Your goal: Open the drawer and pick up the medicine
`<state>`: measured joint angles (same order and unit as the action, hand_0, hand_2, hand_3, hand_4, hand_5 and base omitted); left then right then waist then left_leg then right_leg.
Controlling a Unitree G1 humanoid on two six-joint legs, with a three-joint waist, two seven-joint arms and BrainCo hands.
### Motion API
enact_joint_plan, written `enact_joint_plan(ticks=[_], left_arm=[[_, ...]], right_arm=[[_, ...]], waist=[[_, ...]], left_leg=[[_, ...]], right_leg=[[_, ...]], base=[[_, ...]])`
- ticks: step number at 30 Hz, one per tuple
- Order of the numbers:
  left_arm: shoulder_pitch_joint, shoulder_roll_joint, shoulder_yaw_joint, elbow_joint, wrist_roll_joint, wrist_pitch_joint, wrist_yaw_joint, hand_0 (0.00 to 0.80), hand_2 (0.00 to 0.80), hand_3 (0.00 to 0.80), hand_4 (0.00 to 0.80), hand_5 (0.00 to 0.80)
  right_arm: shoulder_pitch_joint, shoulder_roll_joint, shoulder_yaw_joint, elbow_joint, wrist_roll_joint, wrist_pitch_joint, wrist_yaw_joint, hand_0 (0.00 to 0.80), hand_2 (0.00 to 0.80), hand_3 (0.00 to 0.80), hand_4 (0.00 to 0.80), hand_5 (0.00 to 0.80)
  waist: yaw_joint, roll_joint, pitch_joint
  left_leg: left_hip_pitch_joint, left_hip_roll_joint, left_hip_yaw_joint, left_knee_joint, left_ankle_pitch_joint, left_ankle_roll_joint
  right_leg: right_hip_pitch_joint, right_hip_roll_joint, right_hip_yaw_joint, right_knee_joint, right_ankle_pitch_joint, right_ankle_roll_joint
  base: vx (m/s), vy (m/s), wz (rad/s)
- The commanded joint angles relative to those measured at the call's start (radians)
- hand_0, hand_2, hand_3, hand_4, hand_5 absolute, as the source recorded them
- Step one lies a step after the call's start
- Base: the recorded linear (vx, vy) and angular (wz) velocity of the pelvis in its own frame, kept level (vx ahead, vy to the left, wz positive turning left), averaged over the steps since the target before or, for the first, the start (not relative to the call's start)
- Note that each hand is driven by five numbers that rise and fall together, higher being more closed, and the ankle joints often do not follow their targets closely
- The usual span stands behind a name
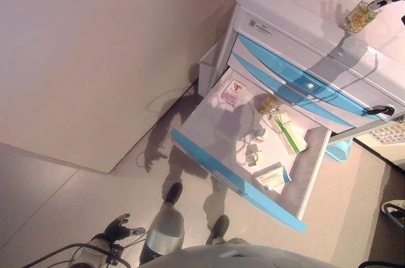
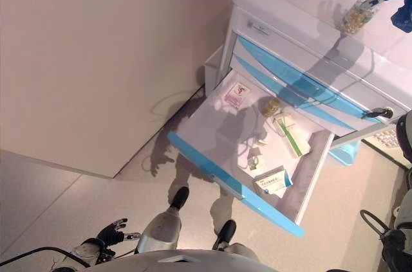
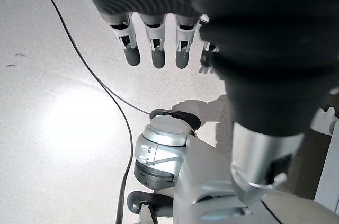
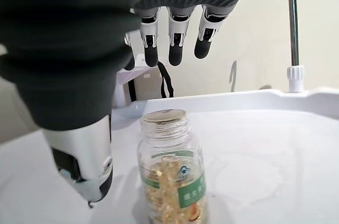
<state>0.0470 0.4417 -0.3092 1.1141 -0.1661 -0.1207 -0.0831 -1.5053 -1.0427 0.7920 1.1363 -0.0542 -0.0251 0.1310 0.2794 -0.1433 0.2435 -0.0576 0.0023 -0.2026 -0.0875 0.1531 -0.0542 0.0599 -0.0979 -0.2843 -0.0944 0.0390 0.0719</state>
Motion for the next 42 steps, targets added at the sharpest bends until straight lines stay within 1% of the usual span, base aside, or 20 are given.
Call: enact_joint_plan(ticks=[1, 8, 11, 13, 15, 18, 19, 20, 22, 24, 27, 28, 29, 31, 32, 34, 37, 40, 41, 42], left_arm=[[0.031, 0.019, -0.016, 0.035, 0.037, 0.014, -0.011, 0.0, 0.0, 0.0, 0.0, 0.0], [0.016, 0.007, -0.025, 0.043, 0.079, 0.049, -0.013, 0.0, 0.0, 0.0, 0.0, 0.0], [0.009, 0.002, -0.036, 0.043, 0.092, 0.06, -0.014, 0.0, 0.0, 0.0, 0.0, 0.0], [0.003, -0.002, -0.045, 0.046, 0.1, 0.063, -0.017, 0.0, 0.0, 0.0, 0.0, 0.0], [-0.004, -0.013, -0.058, 0.051, 0.109, 0.067, -0.019, 0.0, 0.0, 0.0, 0.0, 0.0], [-0.013, -0.035, -0.073, 0.058, 0.121, 0.066, -0.022, 0.0, 0.0, 0.0, 0.0, 0.0], [-0.018, -0.038, -0.078, 0.061, 0.122, 0.066, -0.025, 0.0, 0.0, 0.0, 0.0, 0.0], [-0.028, -0.052, -0.084, 0.066, 0.127, 0.065, -0.027, 0.0, 0.0, 0.0, 0.0, 0.0], [-0.043, -0.068, -0.1, 0.067, 0.133, 0.068, -0.028, 0.0, 0.0, 0.0, 0.0, 0.0], [-0.054, -0.08, -0.117, 0.065, 0.122, 0.08, -0.023, 0.0, 0.0, 0.0, 0.0, 0.0], [-0.077, -0.11, -0.132, 0.071, 0.119, 0.087, -0.015, 0.0, 0.0, 0.0, 0.0, 0.0], [-0.077, -0.112, -0.134, 0.07, 0.122, 0.087, -0.015, 0.0, 0.0, 0.0, 0.0, 0.0], [-0.08, -0.123, -0.13, 0.074, 0.128, 0.08, -0.011, 0.0, 0.0, 0.0, 0.0, 0.0], [-0.077, -0.131, -0.129, 0.071, 0.138, 0.077, -0.008, 0.0, 0.0, 0.0, 0.0, 0.0], [-0.073, -0.143, -0.129, 0.067, 0.141, 0.07, 0.003, 0.0, 0.0, 0.0, 0.0, 0.0], [-0.069, -0.144, -0.131, 0.066, 0.142, 0.065, 0.007, 0.0, 0.0, 0.0, 0.0, 0.0], [-0.065, -0.152, -0.118, 0.043, 0.131, 0.035, 0.017, 0.0, 0.0, 0.0, 0.0, 0.0], [-0.066, -0.151, -0.116, 0.018, 0.124, 0.01, 0.029, 0.0, 0.0, 0.0, 0.0, 0.0], [-0.071, -0.15, -0.122, 0.013, 0.122, 0.003, 0.035, 0.0, 0.0, 0.0, 0.0, 0.0], [-0.079, -0.15, -0.131, 0.009, 0.126, -0.005, 0.041, 0.0, 0.0, 0.0, 0.0, 0.0]], right_arm=[[-0.017, -0.073, 0.032, -0.065, 0.065, -0.044, -0.026, 0.0, 0.0, 0.0, 0.0, 0.0], [0.058, -0.082, -0.032, -0.076, 0.059, -0.066, -0.002, 0.0, 0.0, 0.0, 0.0, 0.0], [0.094, -0.082, -0.073, -0.074, 0.098, -0.042, -0.038, 0.0, 0.0, 0.0, 0.0, 0.0], [0.134, -0.081, -0.126, -0.087, 0.137, -0.037, -0.115, 0.0, 0.0, 0.0, 0.0, 0.0], [0.195, -0.068, -0.211, -0.119, 0.229, -0.05, -0.248, 0.0, 0.0, 0.0, 0.0, 0.0], [0.343, -0.029, -0.415, -0.239, 0.346, -0.091, -0.48, 0.0, 0.0, 0.0, 0.0, 0.0], [0.404, -0.006, -0.489, -0.287, 0.357, -0.091, -0.512, 0.0, 0.0, 0.0, 0.0, 0.0], [0.5, 0.044, -0.592, -0.356, 0.392, -0.145, -0.588, 0.0, 0.0, 0.0, 0.0, 0.0], [0.623, 0.109, -0.69, -0.44, 0.334, -0.216, -0.682, 0.0, 0.0, 0.0, 0.0, 0.0], [0.763, 0.179, -0.783, -0.536, 0.371, -0.255, -0.726, 0.0, 0.0, 0.0, 0.0, 0.0], [0.965, 0.326, -0.874, -0.661, 0.292, -0.326, -0.791, 0.0, 0.0, 0.0, 0.0, 0.0], [0.997, 0.347, -0.883, -0.681, 0.282, -0.33, -0.809, 0.0, 0.0, 0.0, 0.0, 0.0], [1.092, 0.41, -0.901, -0.711, 0.243, -0.369, -0.834, 0.0, 0.0, 0.0, 0.0, 0.0], [1.176, 0.455, -0.918, -0.725, 0.232, -0.391, -0.831, 0.0, 0.0, 0.0, 0.0, 0.0], [1.275, 0.501, -0.929, -0.718, 0.203, -0.459, -0.837, 0.0, 0.0, 0.0, 0.0, 0.0], [1.299, 0.511, -0.932, -0.72, 0.208, -0.454, -0.829, 0.0, 0.0, 0.0, 0.0, 0.0], [1.446, 0.621, -0.901, -0.626, 0.19, -0.52, -0.788, 0.0, 0.0, 0.0, 0.0, 0.0], [1.508, 0.679, -0.876, -0.472, 0.23, -0.515, -0.732, 0.0, 0.0, 0.0, 0.0, 0.0], [1.517, 0.692, -0.869, -0.396, 0.248, -0.494, -0.705, 0.0, 0.0, 0.0, 0.0, 0.0], [1.524, 0.699, -0.865, -0.302, 0.264, -0.443, -0.677, 0.0, 0.0, 0.0, 0.0, 0.0]], waist=[[-0.017, -0.005, -0.08], [-0.057, 0.005, -0.116], [-0.071, 0.011, -0.127], [-0.085, 0.018, -0.132], [-0.101, 0.028, -0.14], [-0.131, 0.049, -0.146], [-0.138, 0.054, -0.148], [-0.154, 0.068, -0.149], [-0.175, 0.082, -0.151], [-0.197, 0.093, -0.151], [-0.241, 0.114, -0.142], [-0.246, 0.115, -0.142], [-0.269, 0.122, -0.136], [-0.285, 0.123, -0.135], [-0.301, 0.127, -0.128], [-0.302, 0.126, -0.129], [-0.344, 0.127, -0.112], [-0.365, 0.125, -0.096], [-0.369, 0.125, -0.089], [-0.372, 0.125, -0.081]], left_leg=[[0.067, -0.045, 0.071, 0.0, -0.148, 0.045], [0.096, -0.041, 0.115, 0.0, -0.164, 0.048], [0.106, -0.037, 0.136, 0.0, -0.17, 0.049], [0.112, -0.036, 0.15, 0.0, -0.174, 0.05], [0.12, -0.035, 0.164, 0.0, -0.18, 0.051], [0.129, -0.033, 0.183, 0.0, -0.187, 0.051], [0.131, -0.032, 0.189, 0.0, -0.189, 0.051], [0.135, -0.03, 0.198, 0.0, -0.193, 0.051], [0.138, -0.03, 0.208, 0.0, -0.198, 0.053], [0.141, -0.028, 0.218, 0.0, -0.201, 0.056], [0.143, -0.023, 0.233, 0.0, -0.208, 0.059], [0.144, -0.023, 0.235, 0.0, -0.209, 0.06], [0.148, -0.021, 0.244, 0.0, -0.213, 0.061], [0.151, -0.019, 0.255, 0.0, -0.216, 0.062], [0.152, -0.018, 0.265, 0.0, -0.217, 0.064], [0.153, -0.018, 0.269, 0.0, -0.218, 0.065], [0.159, -0.018, 0.3, 0.008, -0.226, 0.073], [0.156, -0.017, 0.318, 0.02, -0.232, 0.078], [0.151, -0.017, 0.322, 0.027, -0.235, 0.081], [0.145, -0.016, 0.327, 0.036, -0.237, 0.084]], right_leg=[[0.009, 0.015, -0.004, 0.032, -0.013, 0.027], [0.021, 0.01, 0.027, 0.019, 0.001, 0.036], [0.021, 0.008, 0.038, 0.015, 0.007, 0.041], [0.02, 0.008, 0.051, 0.012, 0.01, 0.043], [0.02, 0.009, 0.067, 0.01, 0.012, 0.044], [0.018, 0.007, 0.09, 0.009, 0.014, 0.049], [0.017, 0.006, 0.093, 0.01, 0.013, 0.05], [0.015, 0.003, 0.1, 0.012, 0.012, 0.052], [0.012, 0.001, 0.113, 0.014, 0.009, 0.052], [0.006, 0.001, 0.127, 0.019, 0.007, 0.052], [-0.001, 0.005, 0.154, 0.025, 0.002, 0.048], [-0.002, 0.006, 0.159, 0.025, 0.002, 0.048], [-0.004, 0.007, 0.171, 0.027, 0.0, 0.048], [-0.007, 0.007, 0.184, 0.027, -0.001, 0.047], [-0.011, 0.007, 0.192, 0.028, 0.0, 0.049], [-0.012, 0.007, 0.196, 0.028, 0.0, 0.05], [-0.026, 0.008, 0.217, 0.041, -0.001, 0.052], [-0.042, 0.013, 0.237, 0.059, -0.005, 0.05], [-0.048, 0.015, 0.243, 0.067, -0.007, 0.049], [-0.055, 0.017, 0.248, 0.073, -0.007, 0.048]], base=[[-0.034, 0.003, -0.14], [-0.031, 0.001, -0.18], [-0.048, -0.015, -0.24], [-0.058, -0.008, -0.24], [-0.04, 0.008, -0.23], [-0.031, 0.019, -0.32], [-0.033, 0.017, -0.23], [-0.017, 0.019, -0.21], [-0.019, 0.03, -0.24], [-0.024, 0.033, -0.2], [-0.029, 0.007, -0.19], [-0.006, -0.01, -0.23], [0.008, -0.017, -0.25], [0.008, -0.03, -0.2], [0.009, -0.03, -0.19], [0.008, -0.015, -0.15], [0.033, -0.021, -0.23], [0.021, -0.022, -0.37], [0.008, -0.034, -0.23], [-0.002, -0.032, -0.2]])
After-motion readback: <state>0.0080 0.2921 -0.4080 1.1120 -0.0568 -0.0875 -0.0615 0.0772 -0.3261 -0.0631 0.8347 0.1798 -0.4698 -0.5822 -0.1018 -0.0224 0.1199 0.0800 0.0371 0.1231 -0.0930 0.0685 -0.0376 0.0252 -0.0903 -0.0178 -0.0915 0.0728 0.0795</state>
